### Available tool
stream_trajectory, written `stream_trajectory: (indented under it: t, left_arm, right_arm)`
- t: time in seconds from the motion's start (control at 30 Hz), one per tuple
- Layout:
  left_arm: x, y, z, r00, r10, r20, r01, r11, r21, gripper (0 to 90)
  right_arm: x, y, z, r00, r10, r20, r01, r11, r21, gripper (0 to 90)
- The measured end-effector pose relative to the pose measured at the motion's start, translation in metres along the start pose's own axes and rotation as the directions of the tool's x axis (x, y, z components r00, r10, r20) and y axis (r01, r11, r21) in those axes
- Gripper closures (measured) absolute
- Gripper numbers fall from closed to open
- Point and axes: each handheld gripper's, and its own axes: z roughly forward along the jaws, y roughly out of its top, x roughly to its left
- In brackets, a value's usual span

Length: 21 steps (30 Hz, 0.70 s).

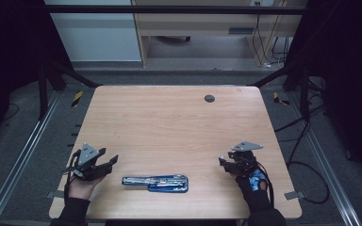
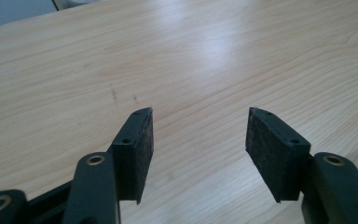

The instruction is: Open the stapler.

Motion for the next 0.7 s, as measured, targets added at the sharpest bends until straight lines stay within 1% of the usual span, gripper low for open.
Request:
stream_trajectory:
  t: [0.03,0.07,0.1,0.13,0.17,0.2,0.23,0.27,0.3,0.33,0.37,0.4,0.43,0.47,0.5,0.57,0.6,0.63,0.67,0.7]
  left_arm:
    - [0.005,-0.005,-0.001,0.9997,-0.024,-0.001,0.024,0.9997,0.002,41.9]
    - [0.005,-0.005,-0.001,0.9997,-0.024,-0.001,0.024,0.9997,0.002,41.9]
    - [0.008,-0.007,-0.002,0.9995,-0.031,-0.01,0.031,0.9995,0.006,41.9]
    - [0.009,-0.008,-0.002,0.9993,-0.029,-0.025,0.029,0.9995,0.009,41.8]
    - [0.01,-0.008,-0.002,0.9989,-0.031,-0.034,0.032,0.9995,0.007,41.8]
    - [0.011,-0.008,-0.002,0.9988,-0.034,-0.034,0.034,0.9994,0.008,41.8]
    - [0.011,-0.009,-0.002,0.9987,-0.028,-0.043,0.029,0.9996,0.008,41.5]
    - [0.01,-0.009,-0.002,0.9986,-0.022,-0.049,0.022,0.9997,0.009,41.4]
    - [0.01,-0.009,-0.002,0.9986,-0.02,-0.048,0.021,0.9997,0.012,41.4]
    - [0.009,-0.01,-0.001,0.9985,-0.014,-0.054,0.015,0.9997,0.018,41.3]
    - [0.009,-0.01,0.0,0.9984,-0.011,-0.055,0.013,0.9997,0.022,41.2]
    - [0.009,-0.01,0.0,0.9985,-0.011,-0.053,0.013,0.9996,0.025,41.2]
    - [0.009,-0.01,0.001,0.9986,-0.011,-0.052,0.013,0.9995,0.028,41.1]
    - [0.009,-0.01,0.001,0.9986,-0.011,-0.053,0.013,0.9995,0.029,41.1]
    - [0.009,-0.01,0.002,0.9987,-0.012,-0.05,0.014,0.9994,0.032,41.2]
    - [0.009,-0.01,0.002,0.9986,-0.012,-0.051,0.013,0.9994,0.031,41.2]
    - [0.009,-0.01,0.002,0.9987,-0.011,-0.051,0.012,0.9994,0.031,41.2]
    - [0.009,-0.01,0.002,0.9986,-0.009,-0.052,0.011,0.9994,0.032,41.3]
    - [0.009,-0.01,0.002,0.9987,-0.012,-0.05,0.014,0.9994,0.032,41.3]
    - [0.009,-0.01,0.002,0.9987,-0.013,-0.049,0.015,0.9993,0.033,41.7]
  right_arm:
    - [0.001,0.002,0.004,1.0,-0.004,-0.002,0.004,1.0,0.012,53.8]
    - [0.001,0.002,0.004,1.0,-0.004,-0.002,0.004,1.0,0.012,53.8]
    - [0.001,0.004,0.005,1.0,-0.002,-0.005,0.002,1.0,0.015,54.7]
    - [0.001,0.009,0.007,1.0,-0.009,0.001,0.009,1.0,0.019,55.8]
    - [0.001,0.009,0.007,1.0,-0.009,0.001,0.009,1.0,0.019,55.8]
    - [0.002,0.01,0.007,1.0,-0.005,0.004,0.004,1.0,0.016,55.8]
    - [0.003,0.011,0.007,1.0,-0.007,0.002,0.007,1.0,0.008,55.9]
    - [0.004,0.012,0.008,1.0,-0.003,-0.002,0.004,1.0,0.015,56.2]
    - [0.004,0.011,0.009,0.9999,-0.012,0.004,0.012,1.0,0.02,56.3]
    - [0.005,0.011,0.009,1.0,-0.007,0.004,0.007,1.0,0.028,56.8]
    - [0.006,0.01,0.012,1.0,-0.003,0.007,0.003,0.999,0.046,57.0]
    - [0.006,0.01,0.012,1.0,-0.003,0.007,0.003,0.999,0.046,57.0]
    - [0.006,0.009,0.015,0.9994,-0.018,0.029,0.017,0.998,0.057,58.1]
    - [0.006,0.009,0.015,0.9994,-0.018,0.029,0.017,0.998,0.057,58.1]
    - [0.006,0.01,0.015,0.9996,-0.007,0.028,0.006,0.998,0.062,58.7]
    - [0.003,0.009,0.017,0.9993,-0.009,0.036,0.007,0.998,0.066,59.9]
    - [0.003,0.009,0.017,0.9993,0.0,0.039,-0.003,0.997,0.073,60.2]
    - [0.002,0.009,0.017,0.9994,0.007,0.034,-0.01,0.997,0.078,60.9]
    - [0.001,0.008,0.019,0.9993,-0.001,0.038,-0.002,0.997,0.077,61.7]
    - [0.001,0.009,0.021,0.9995,0.007,0.032,-0.01,0.996,0.088,62.9]
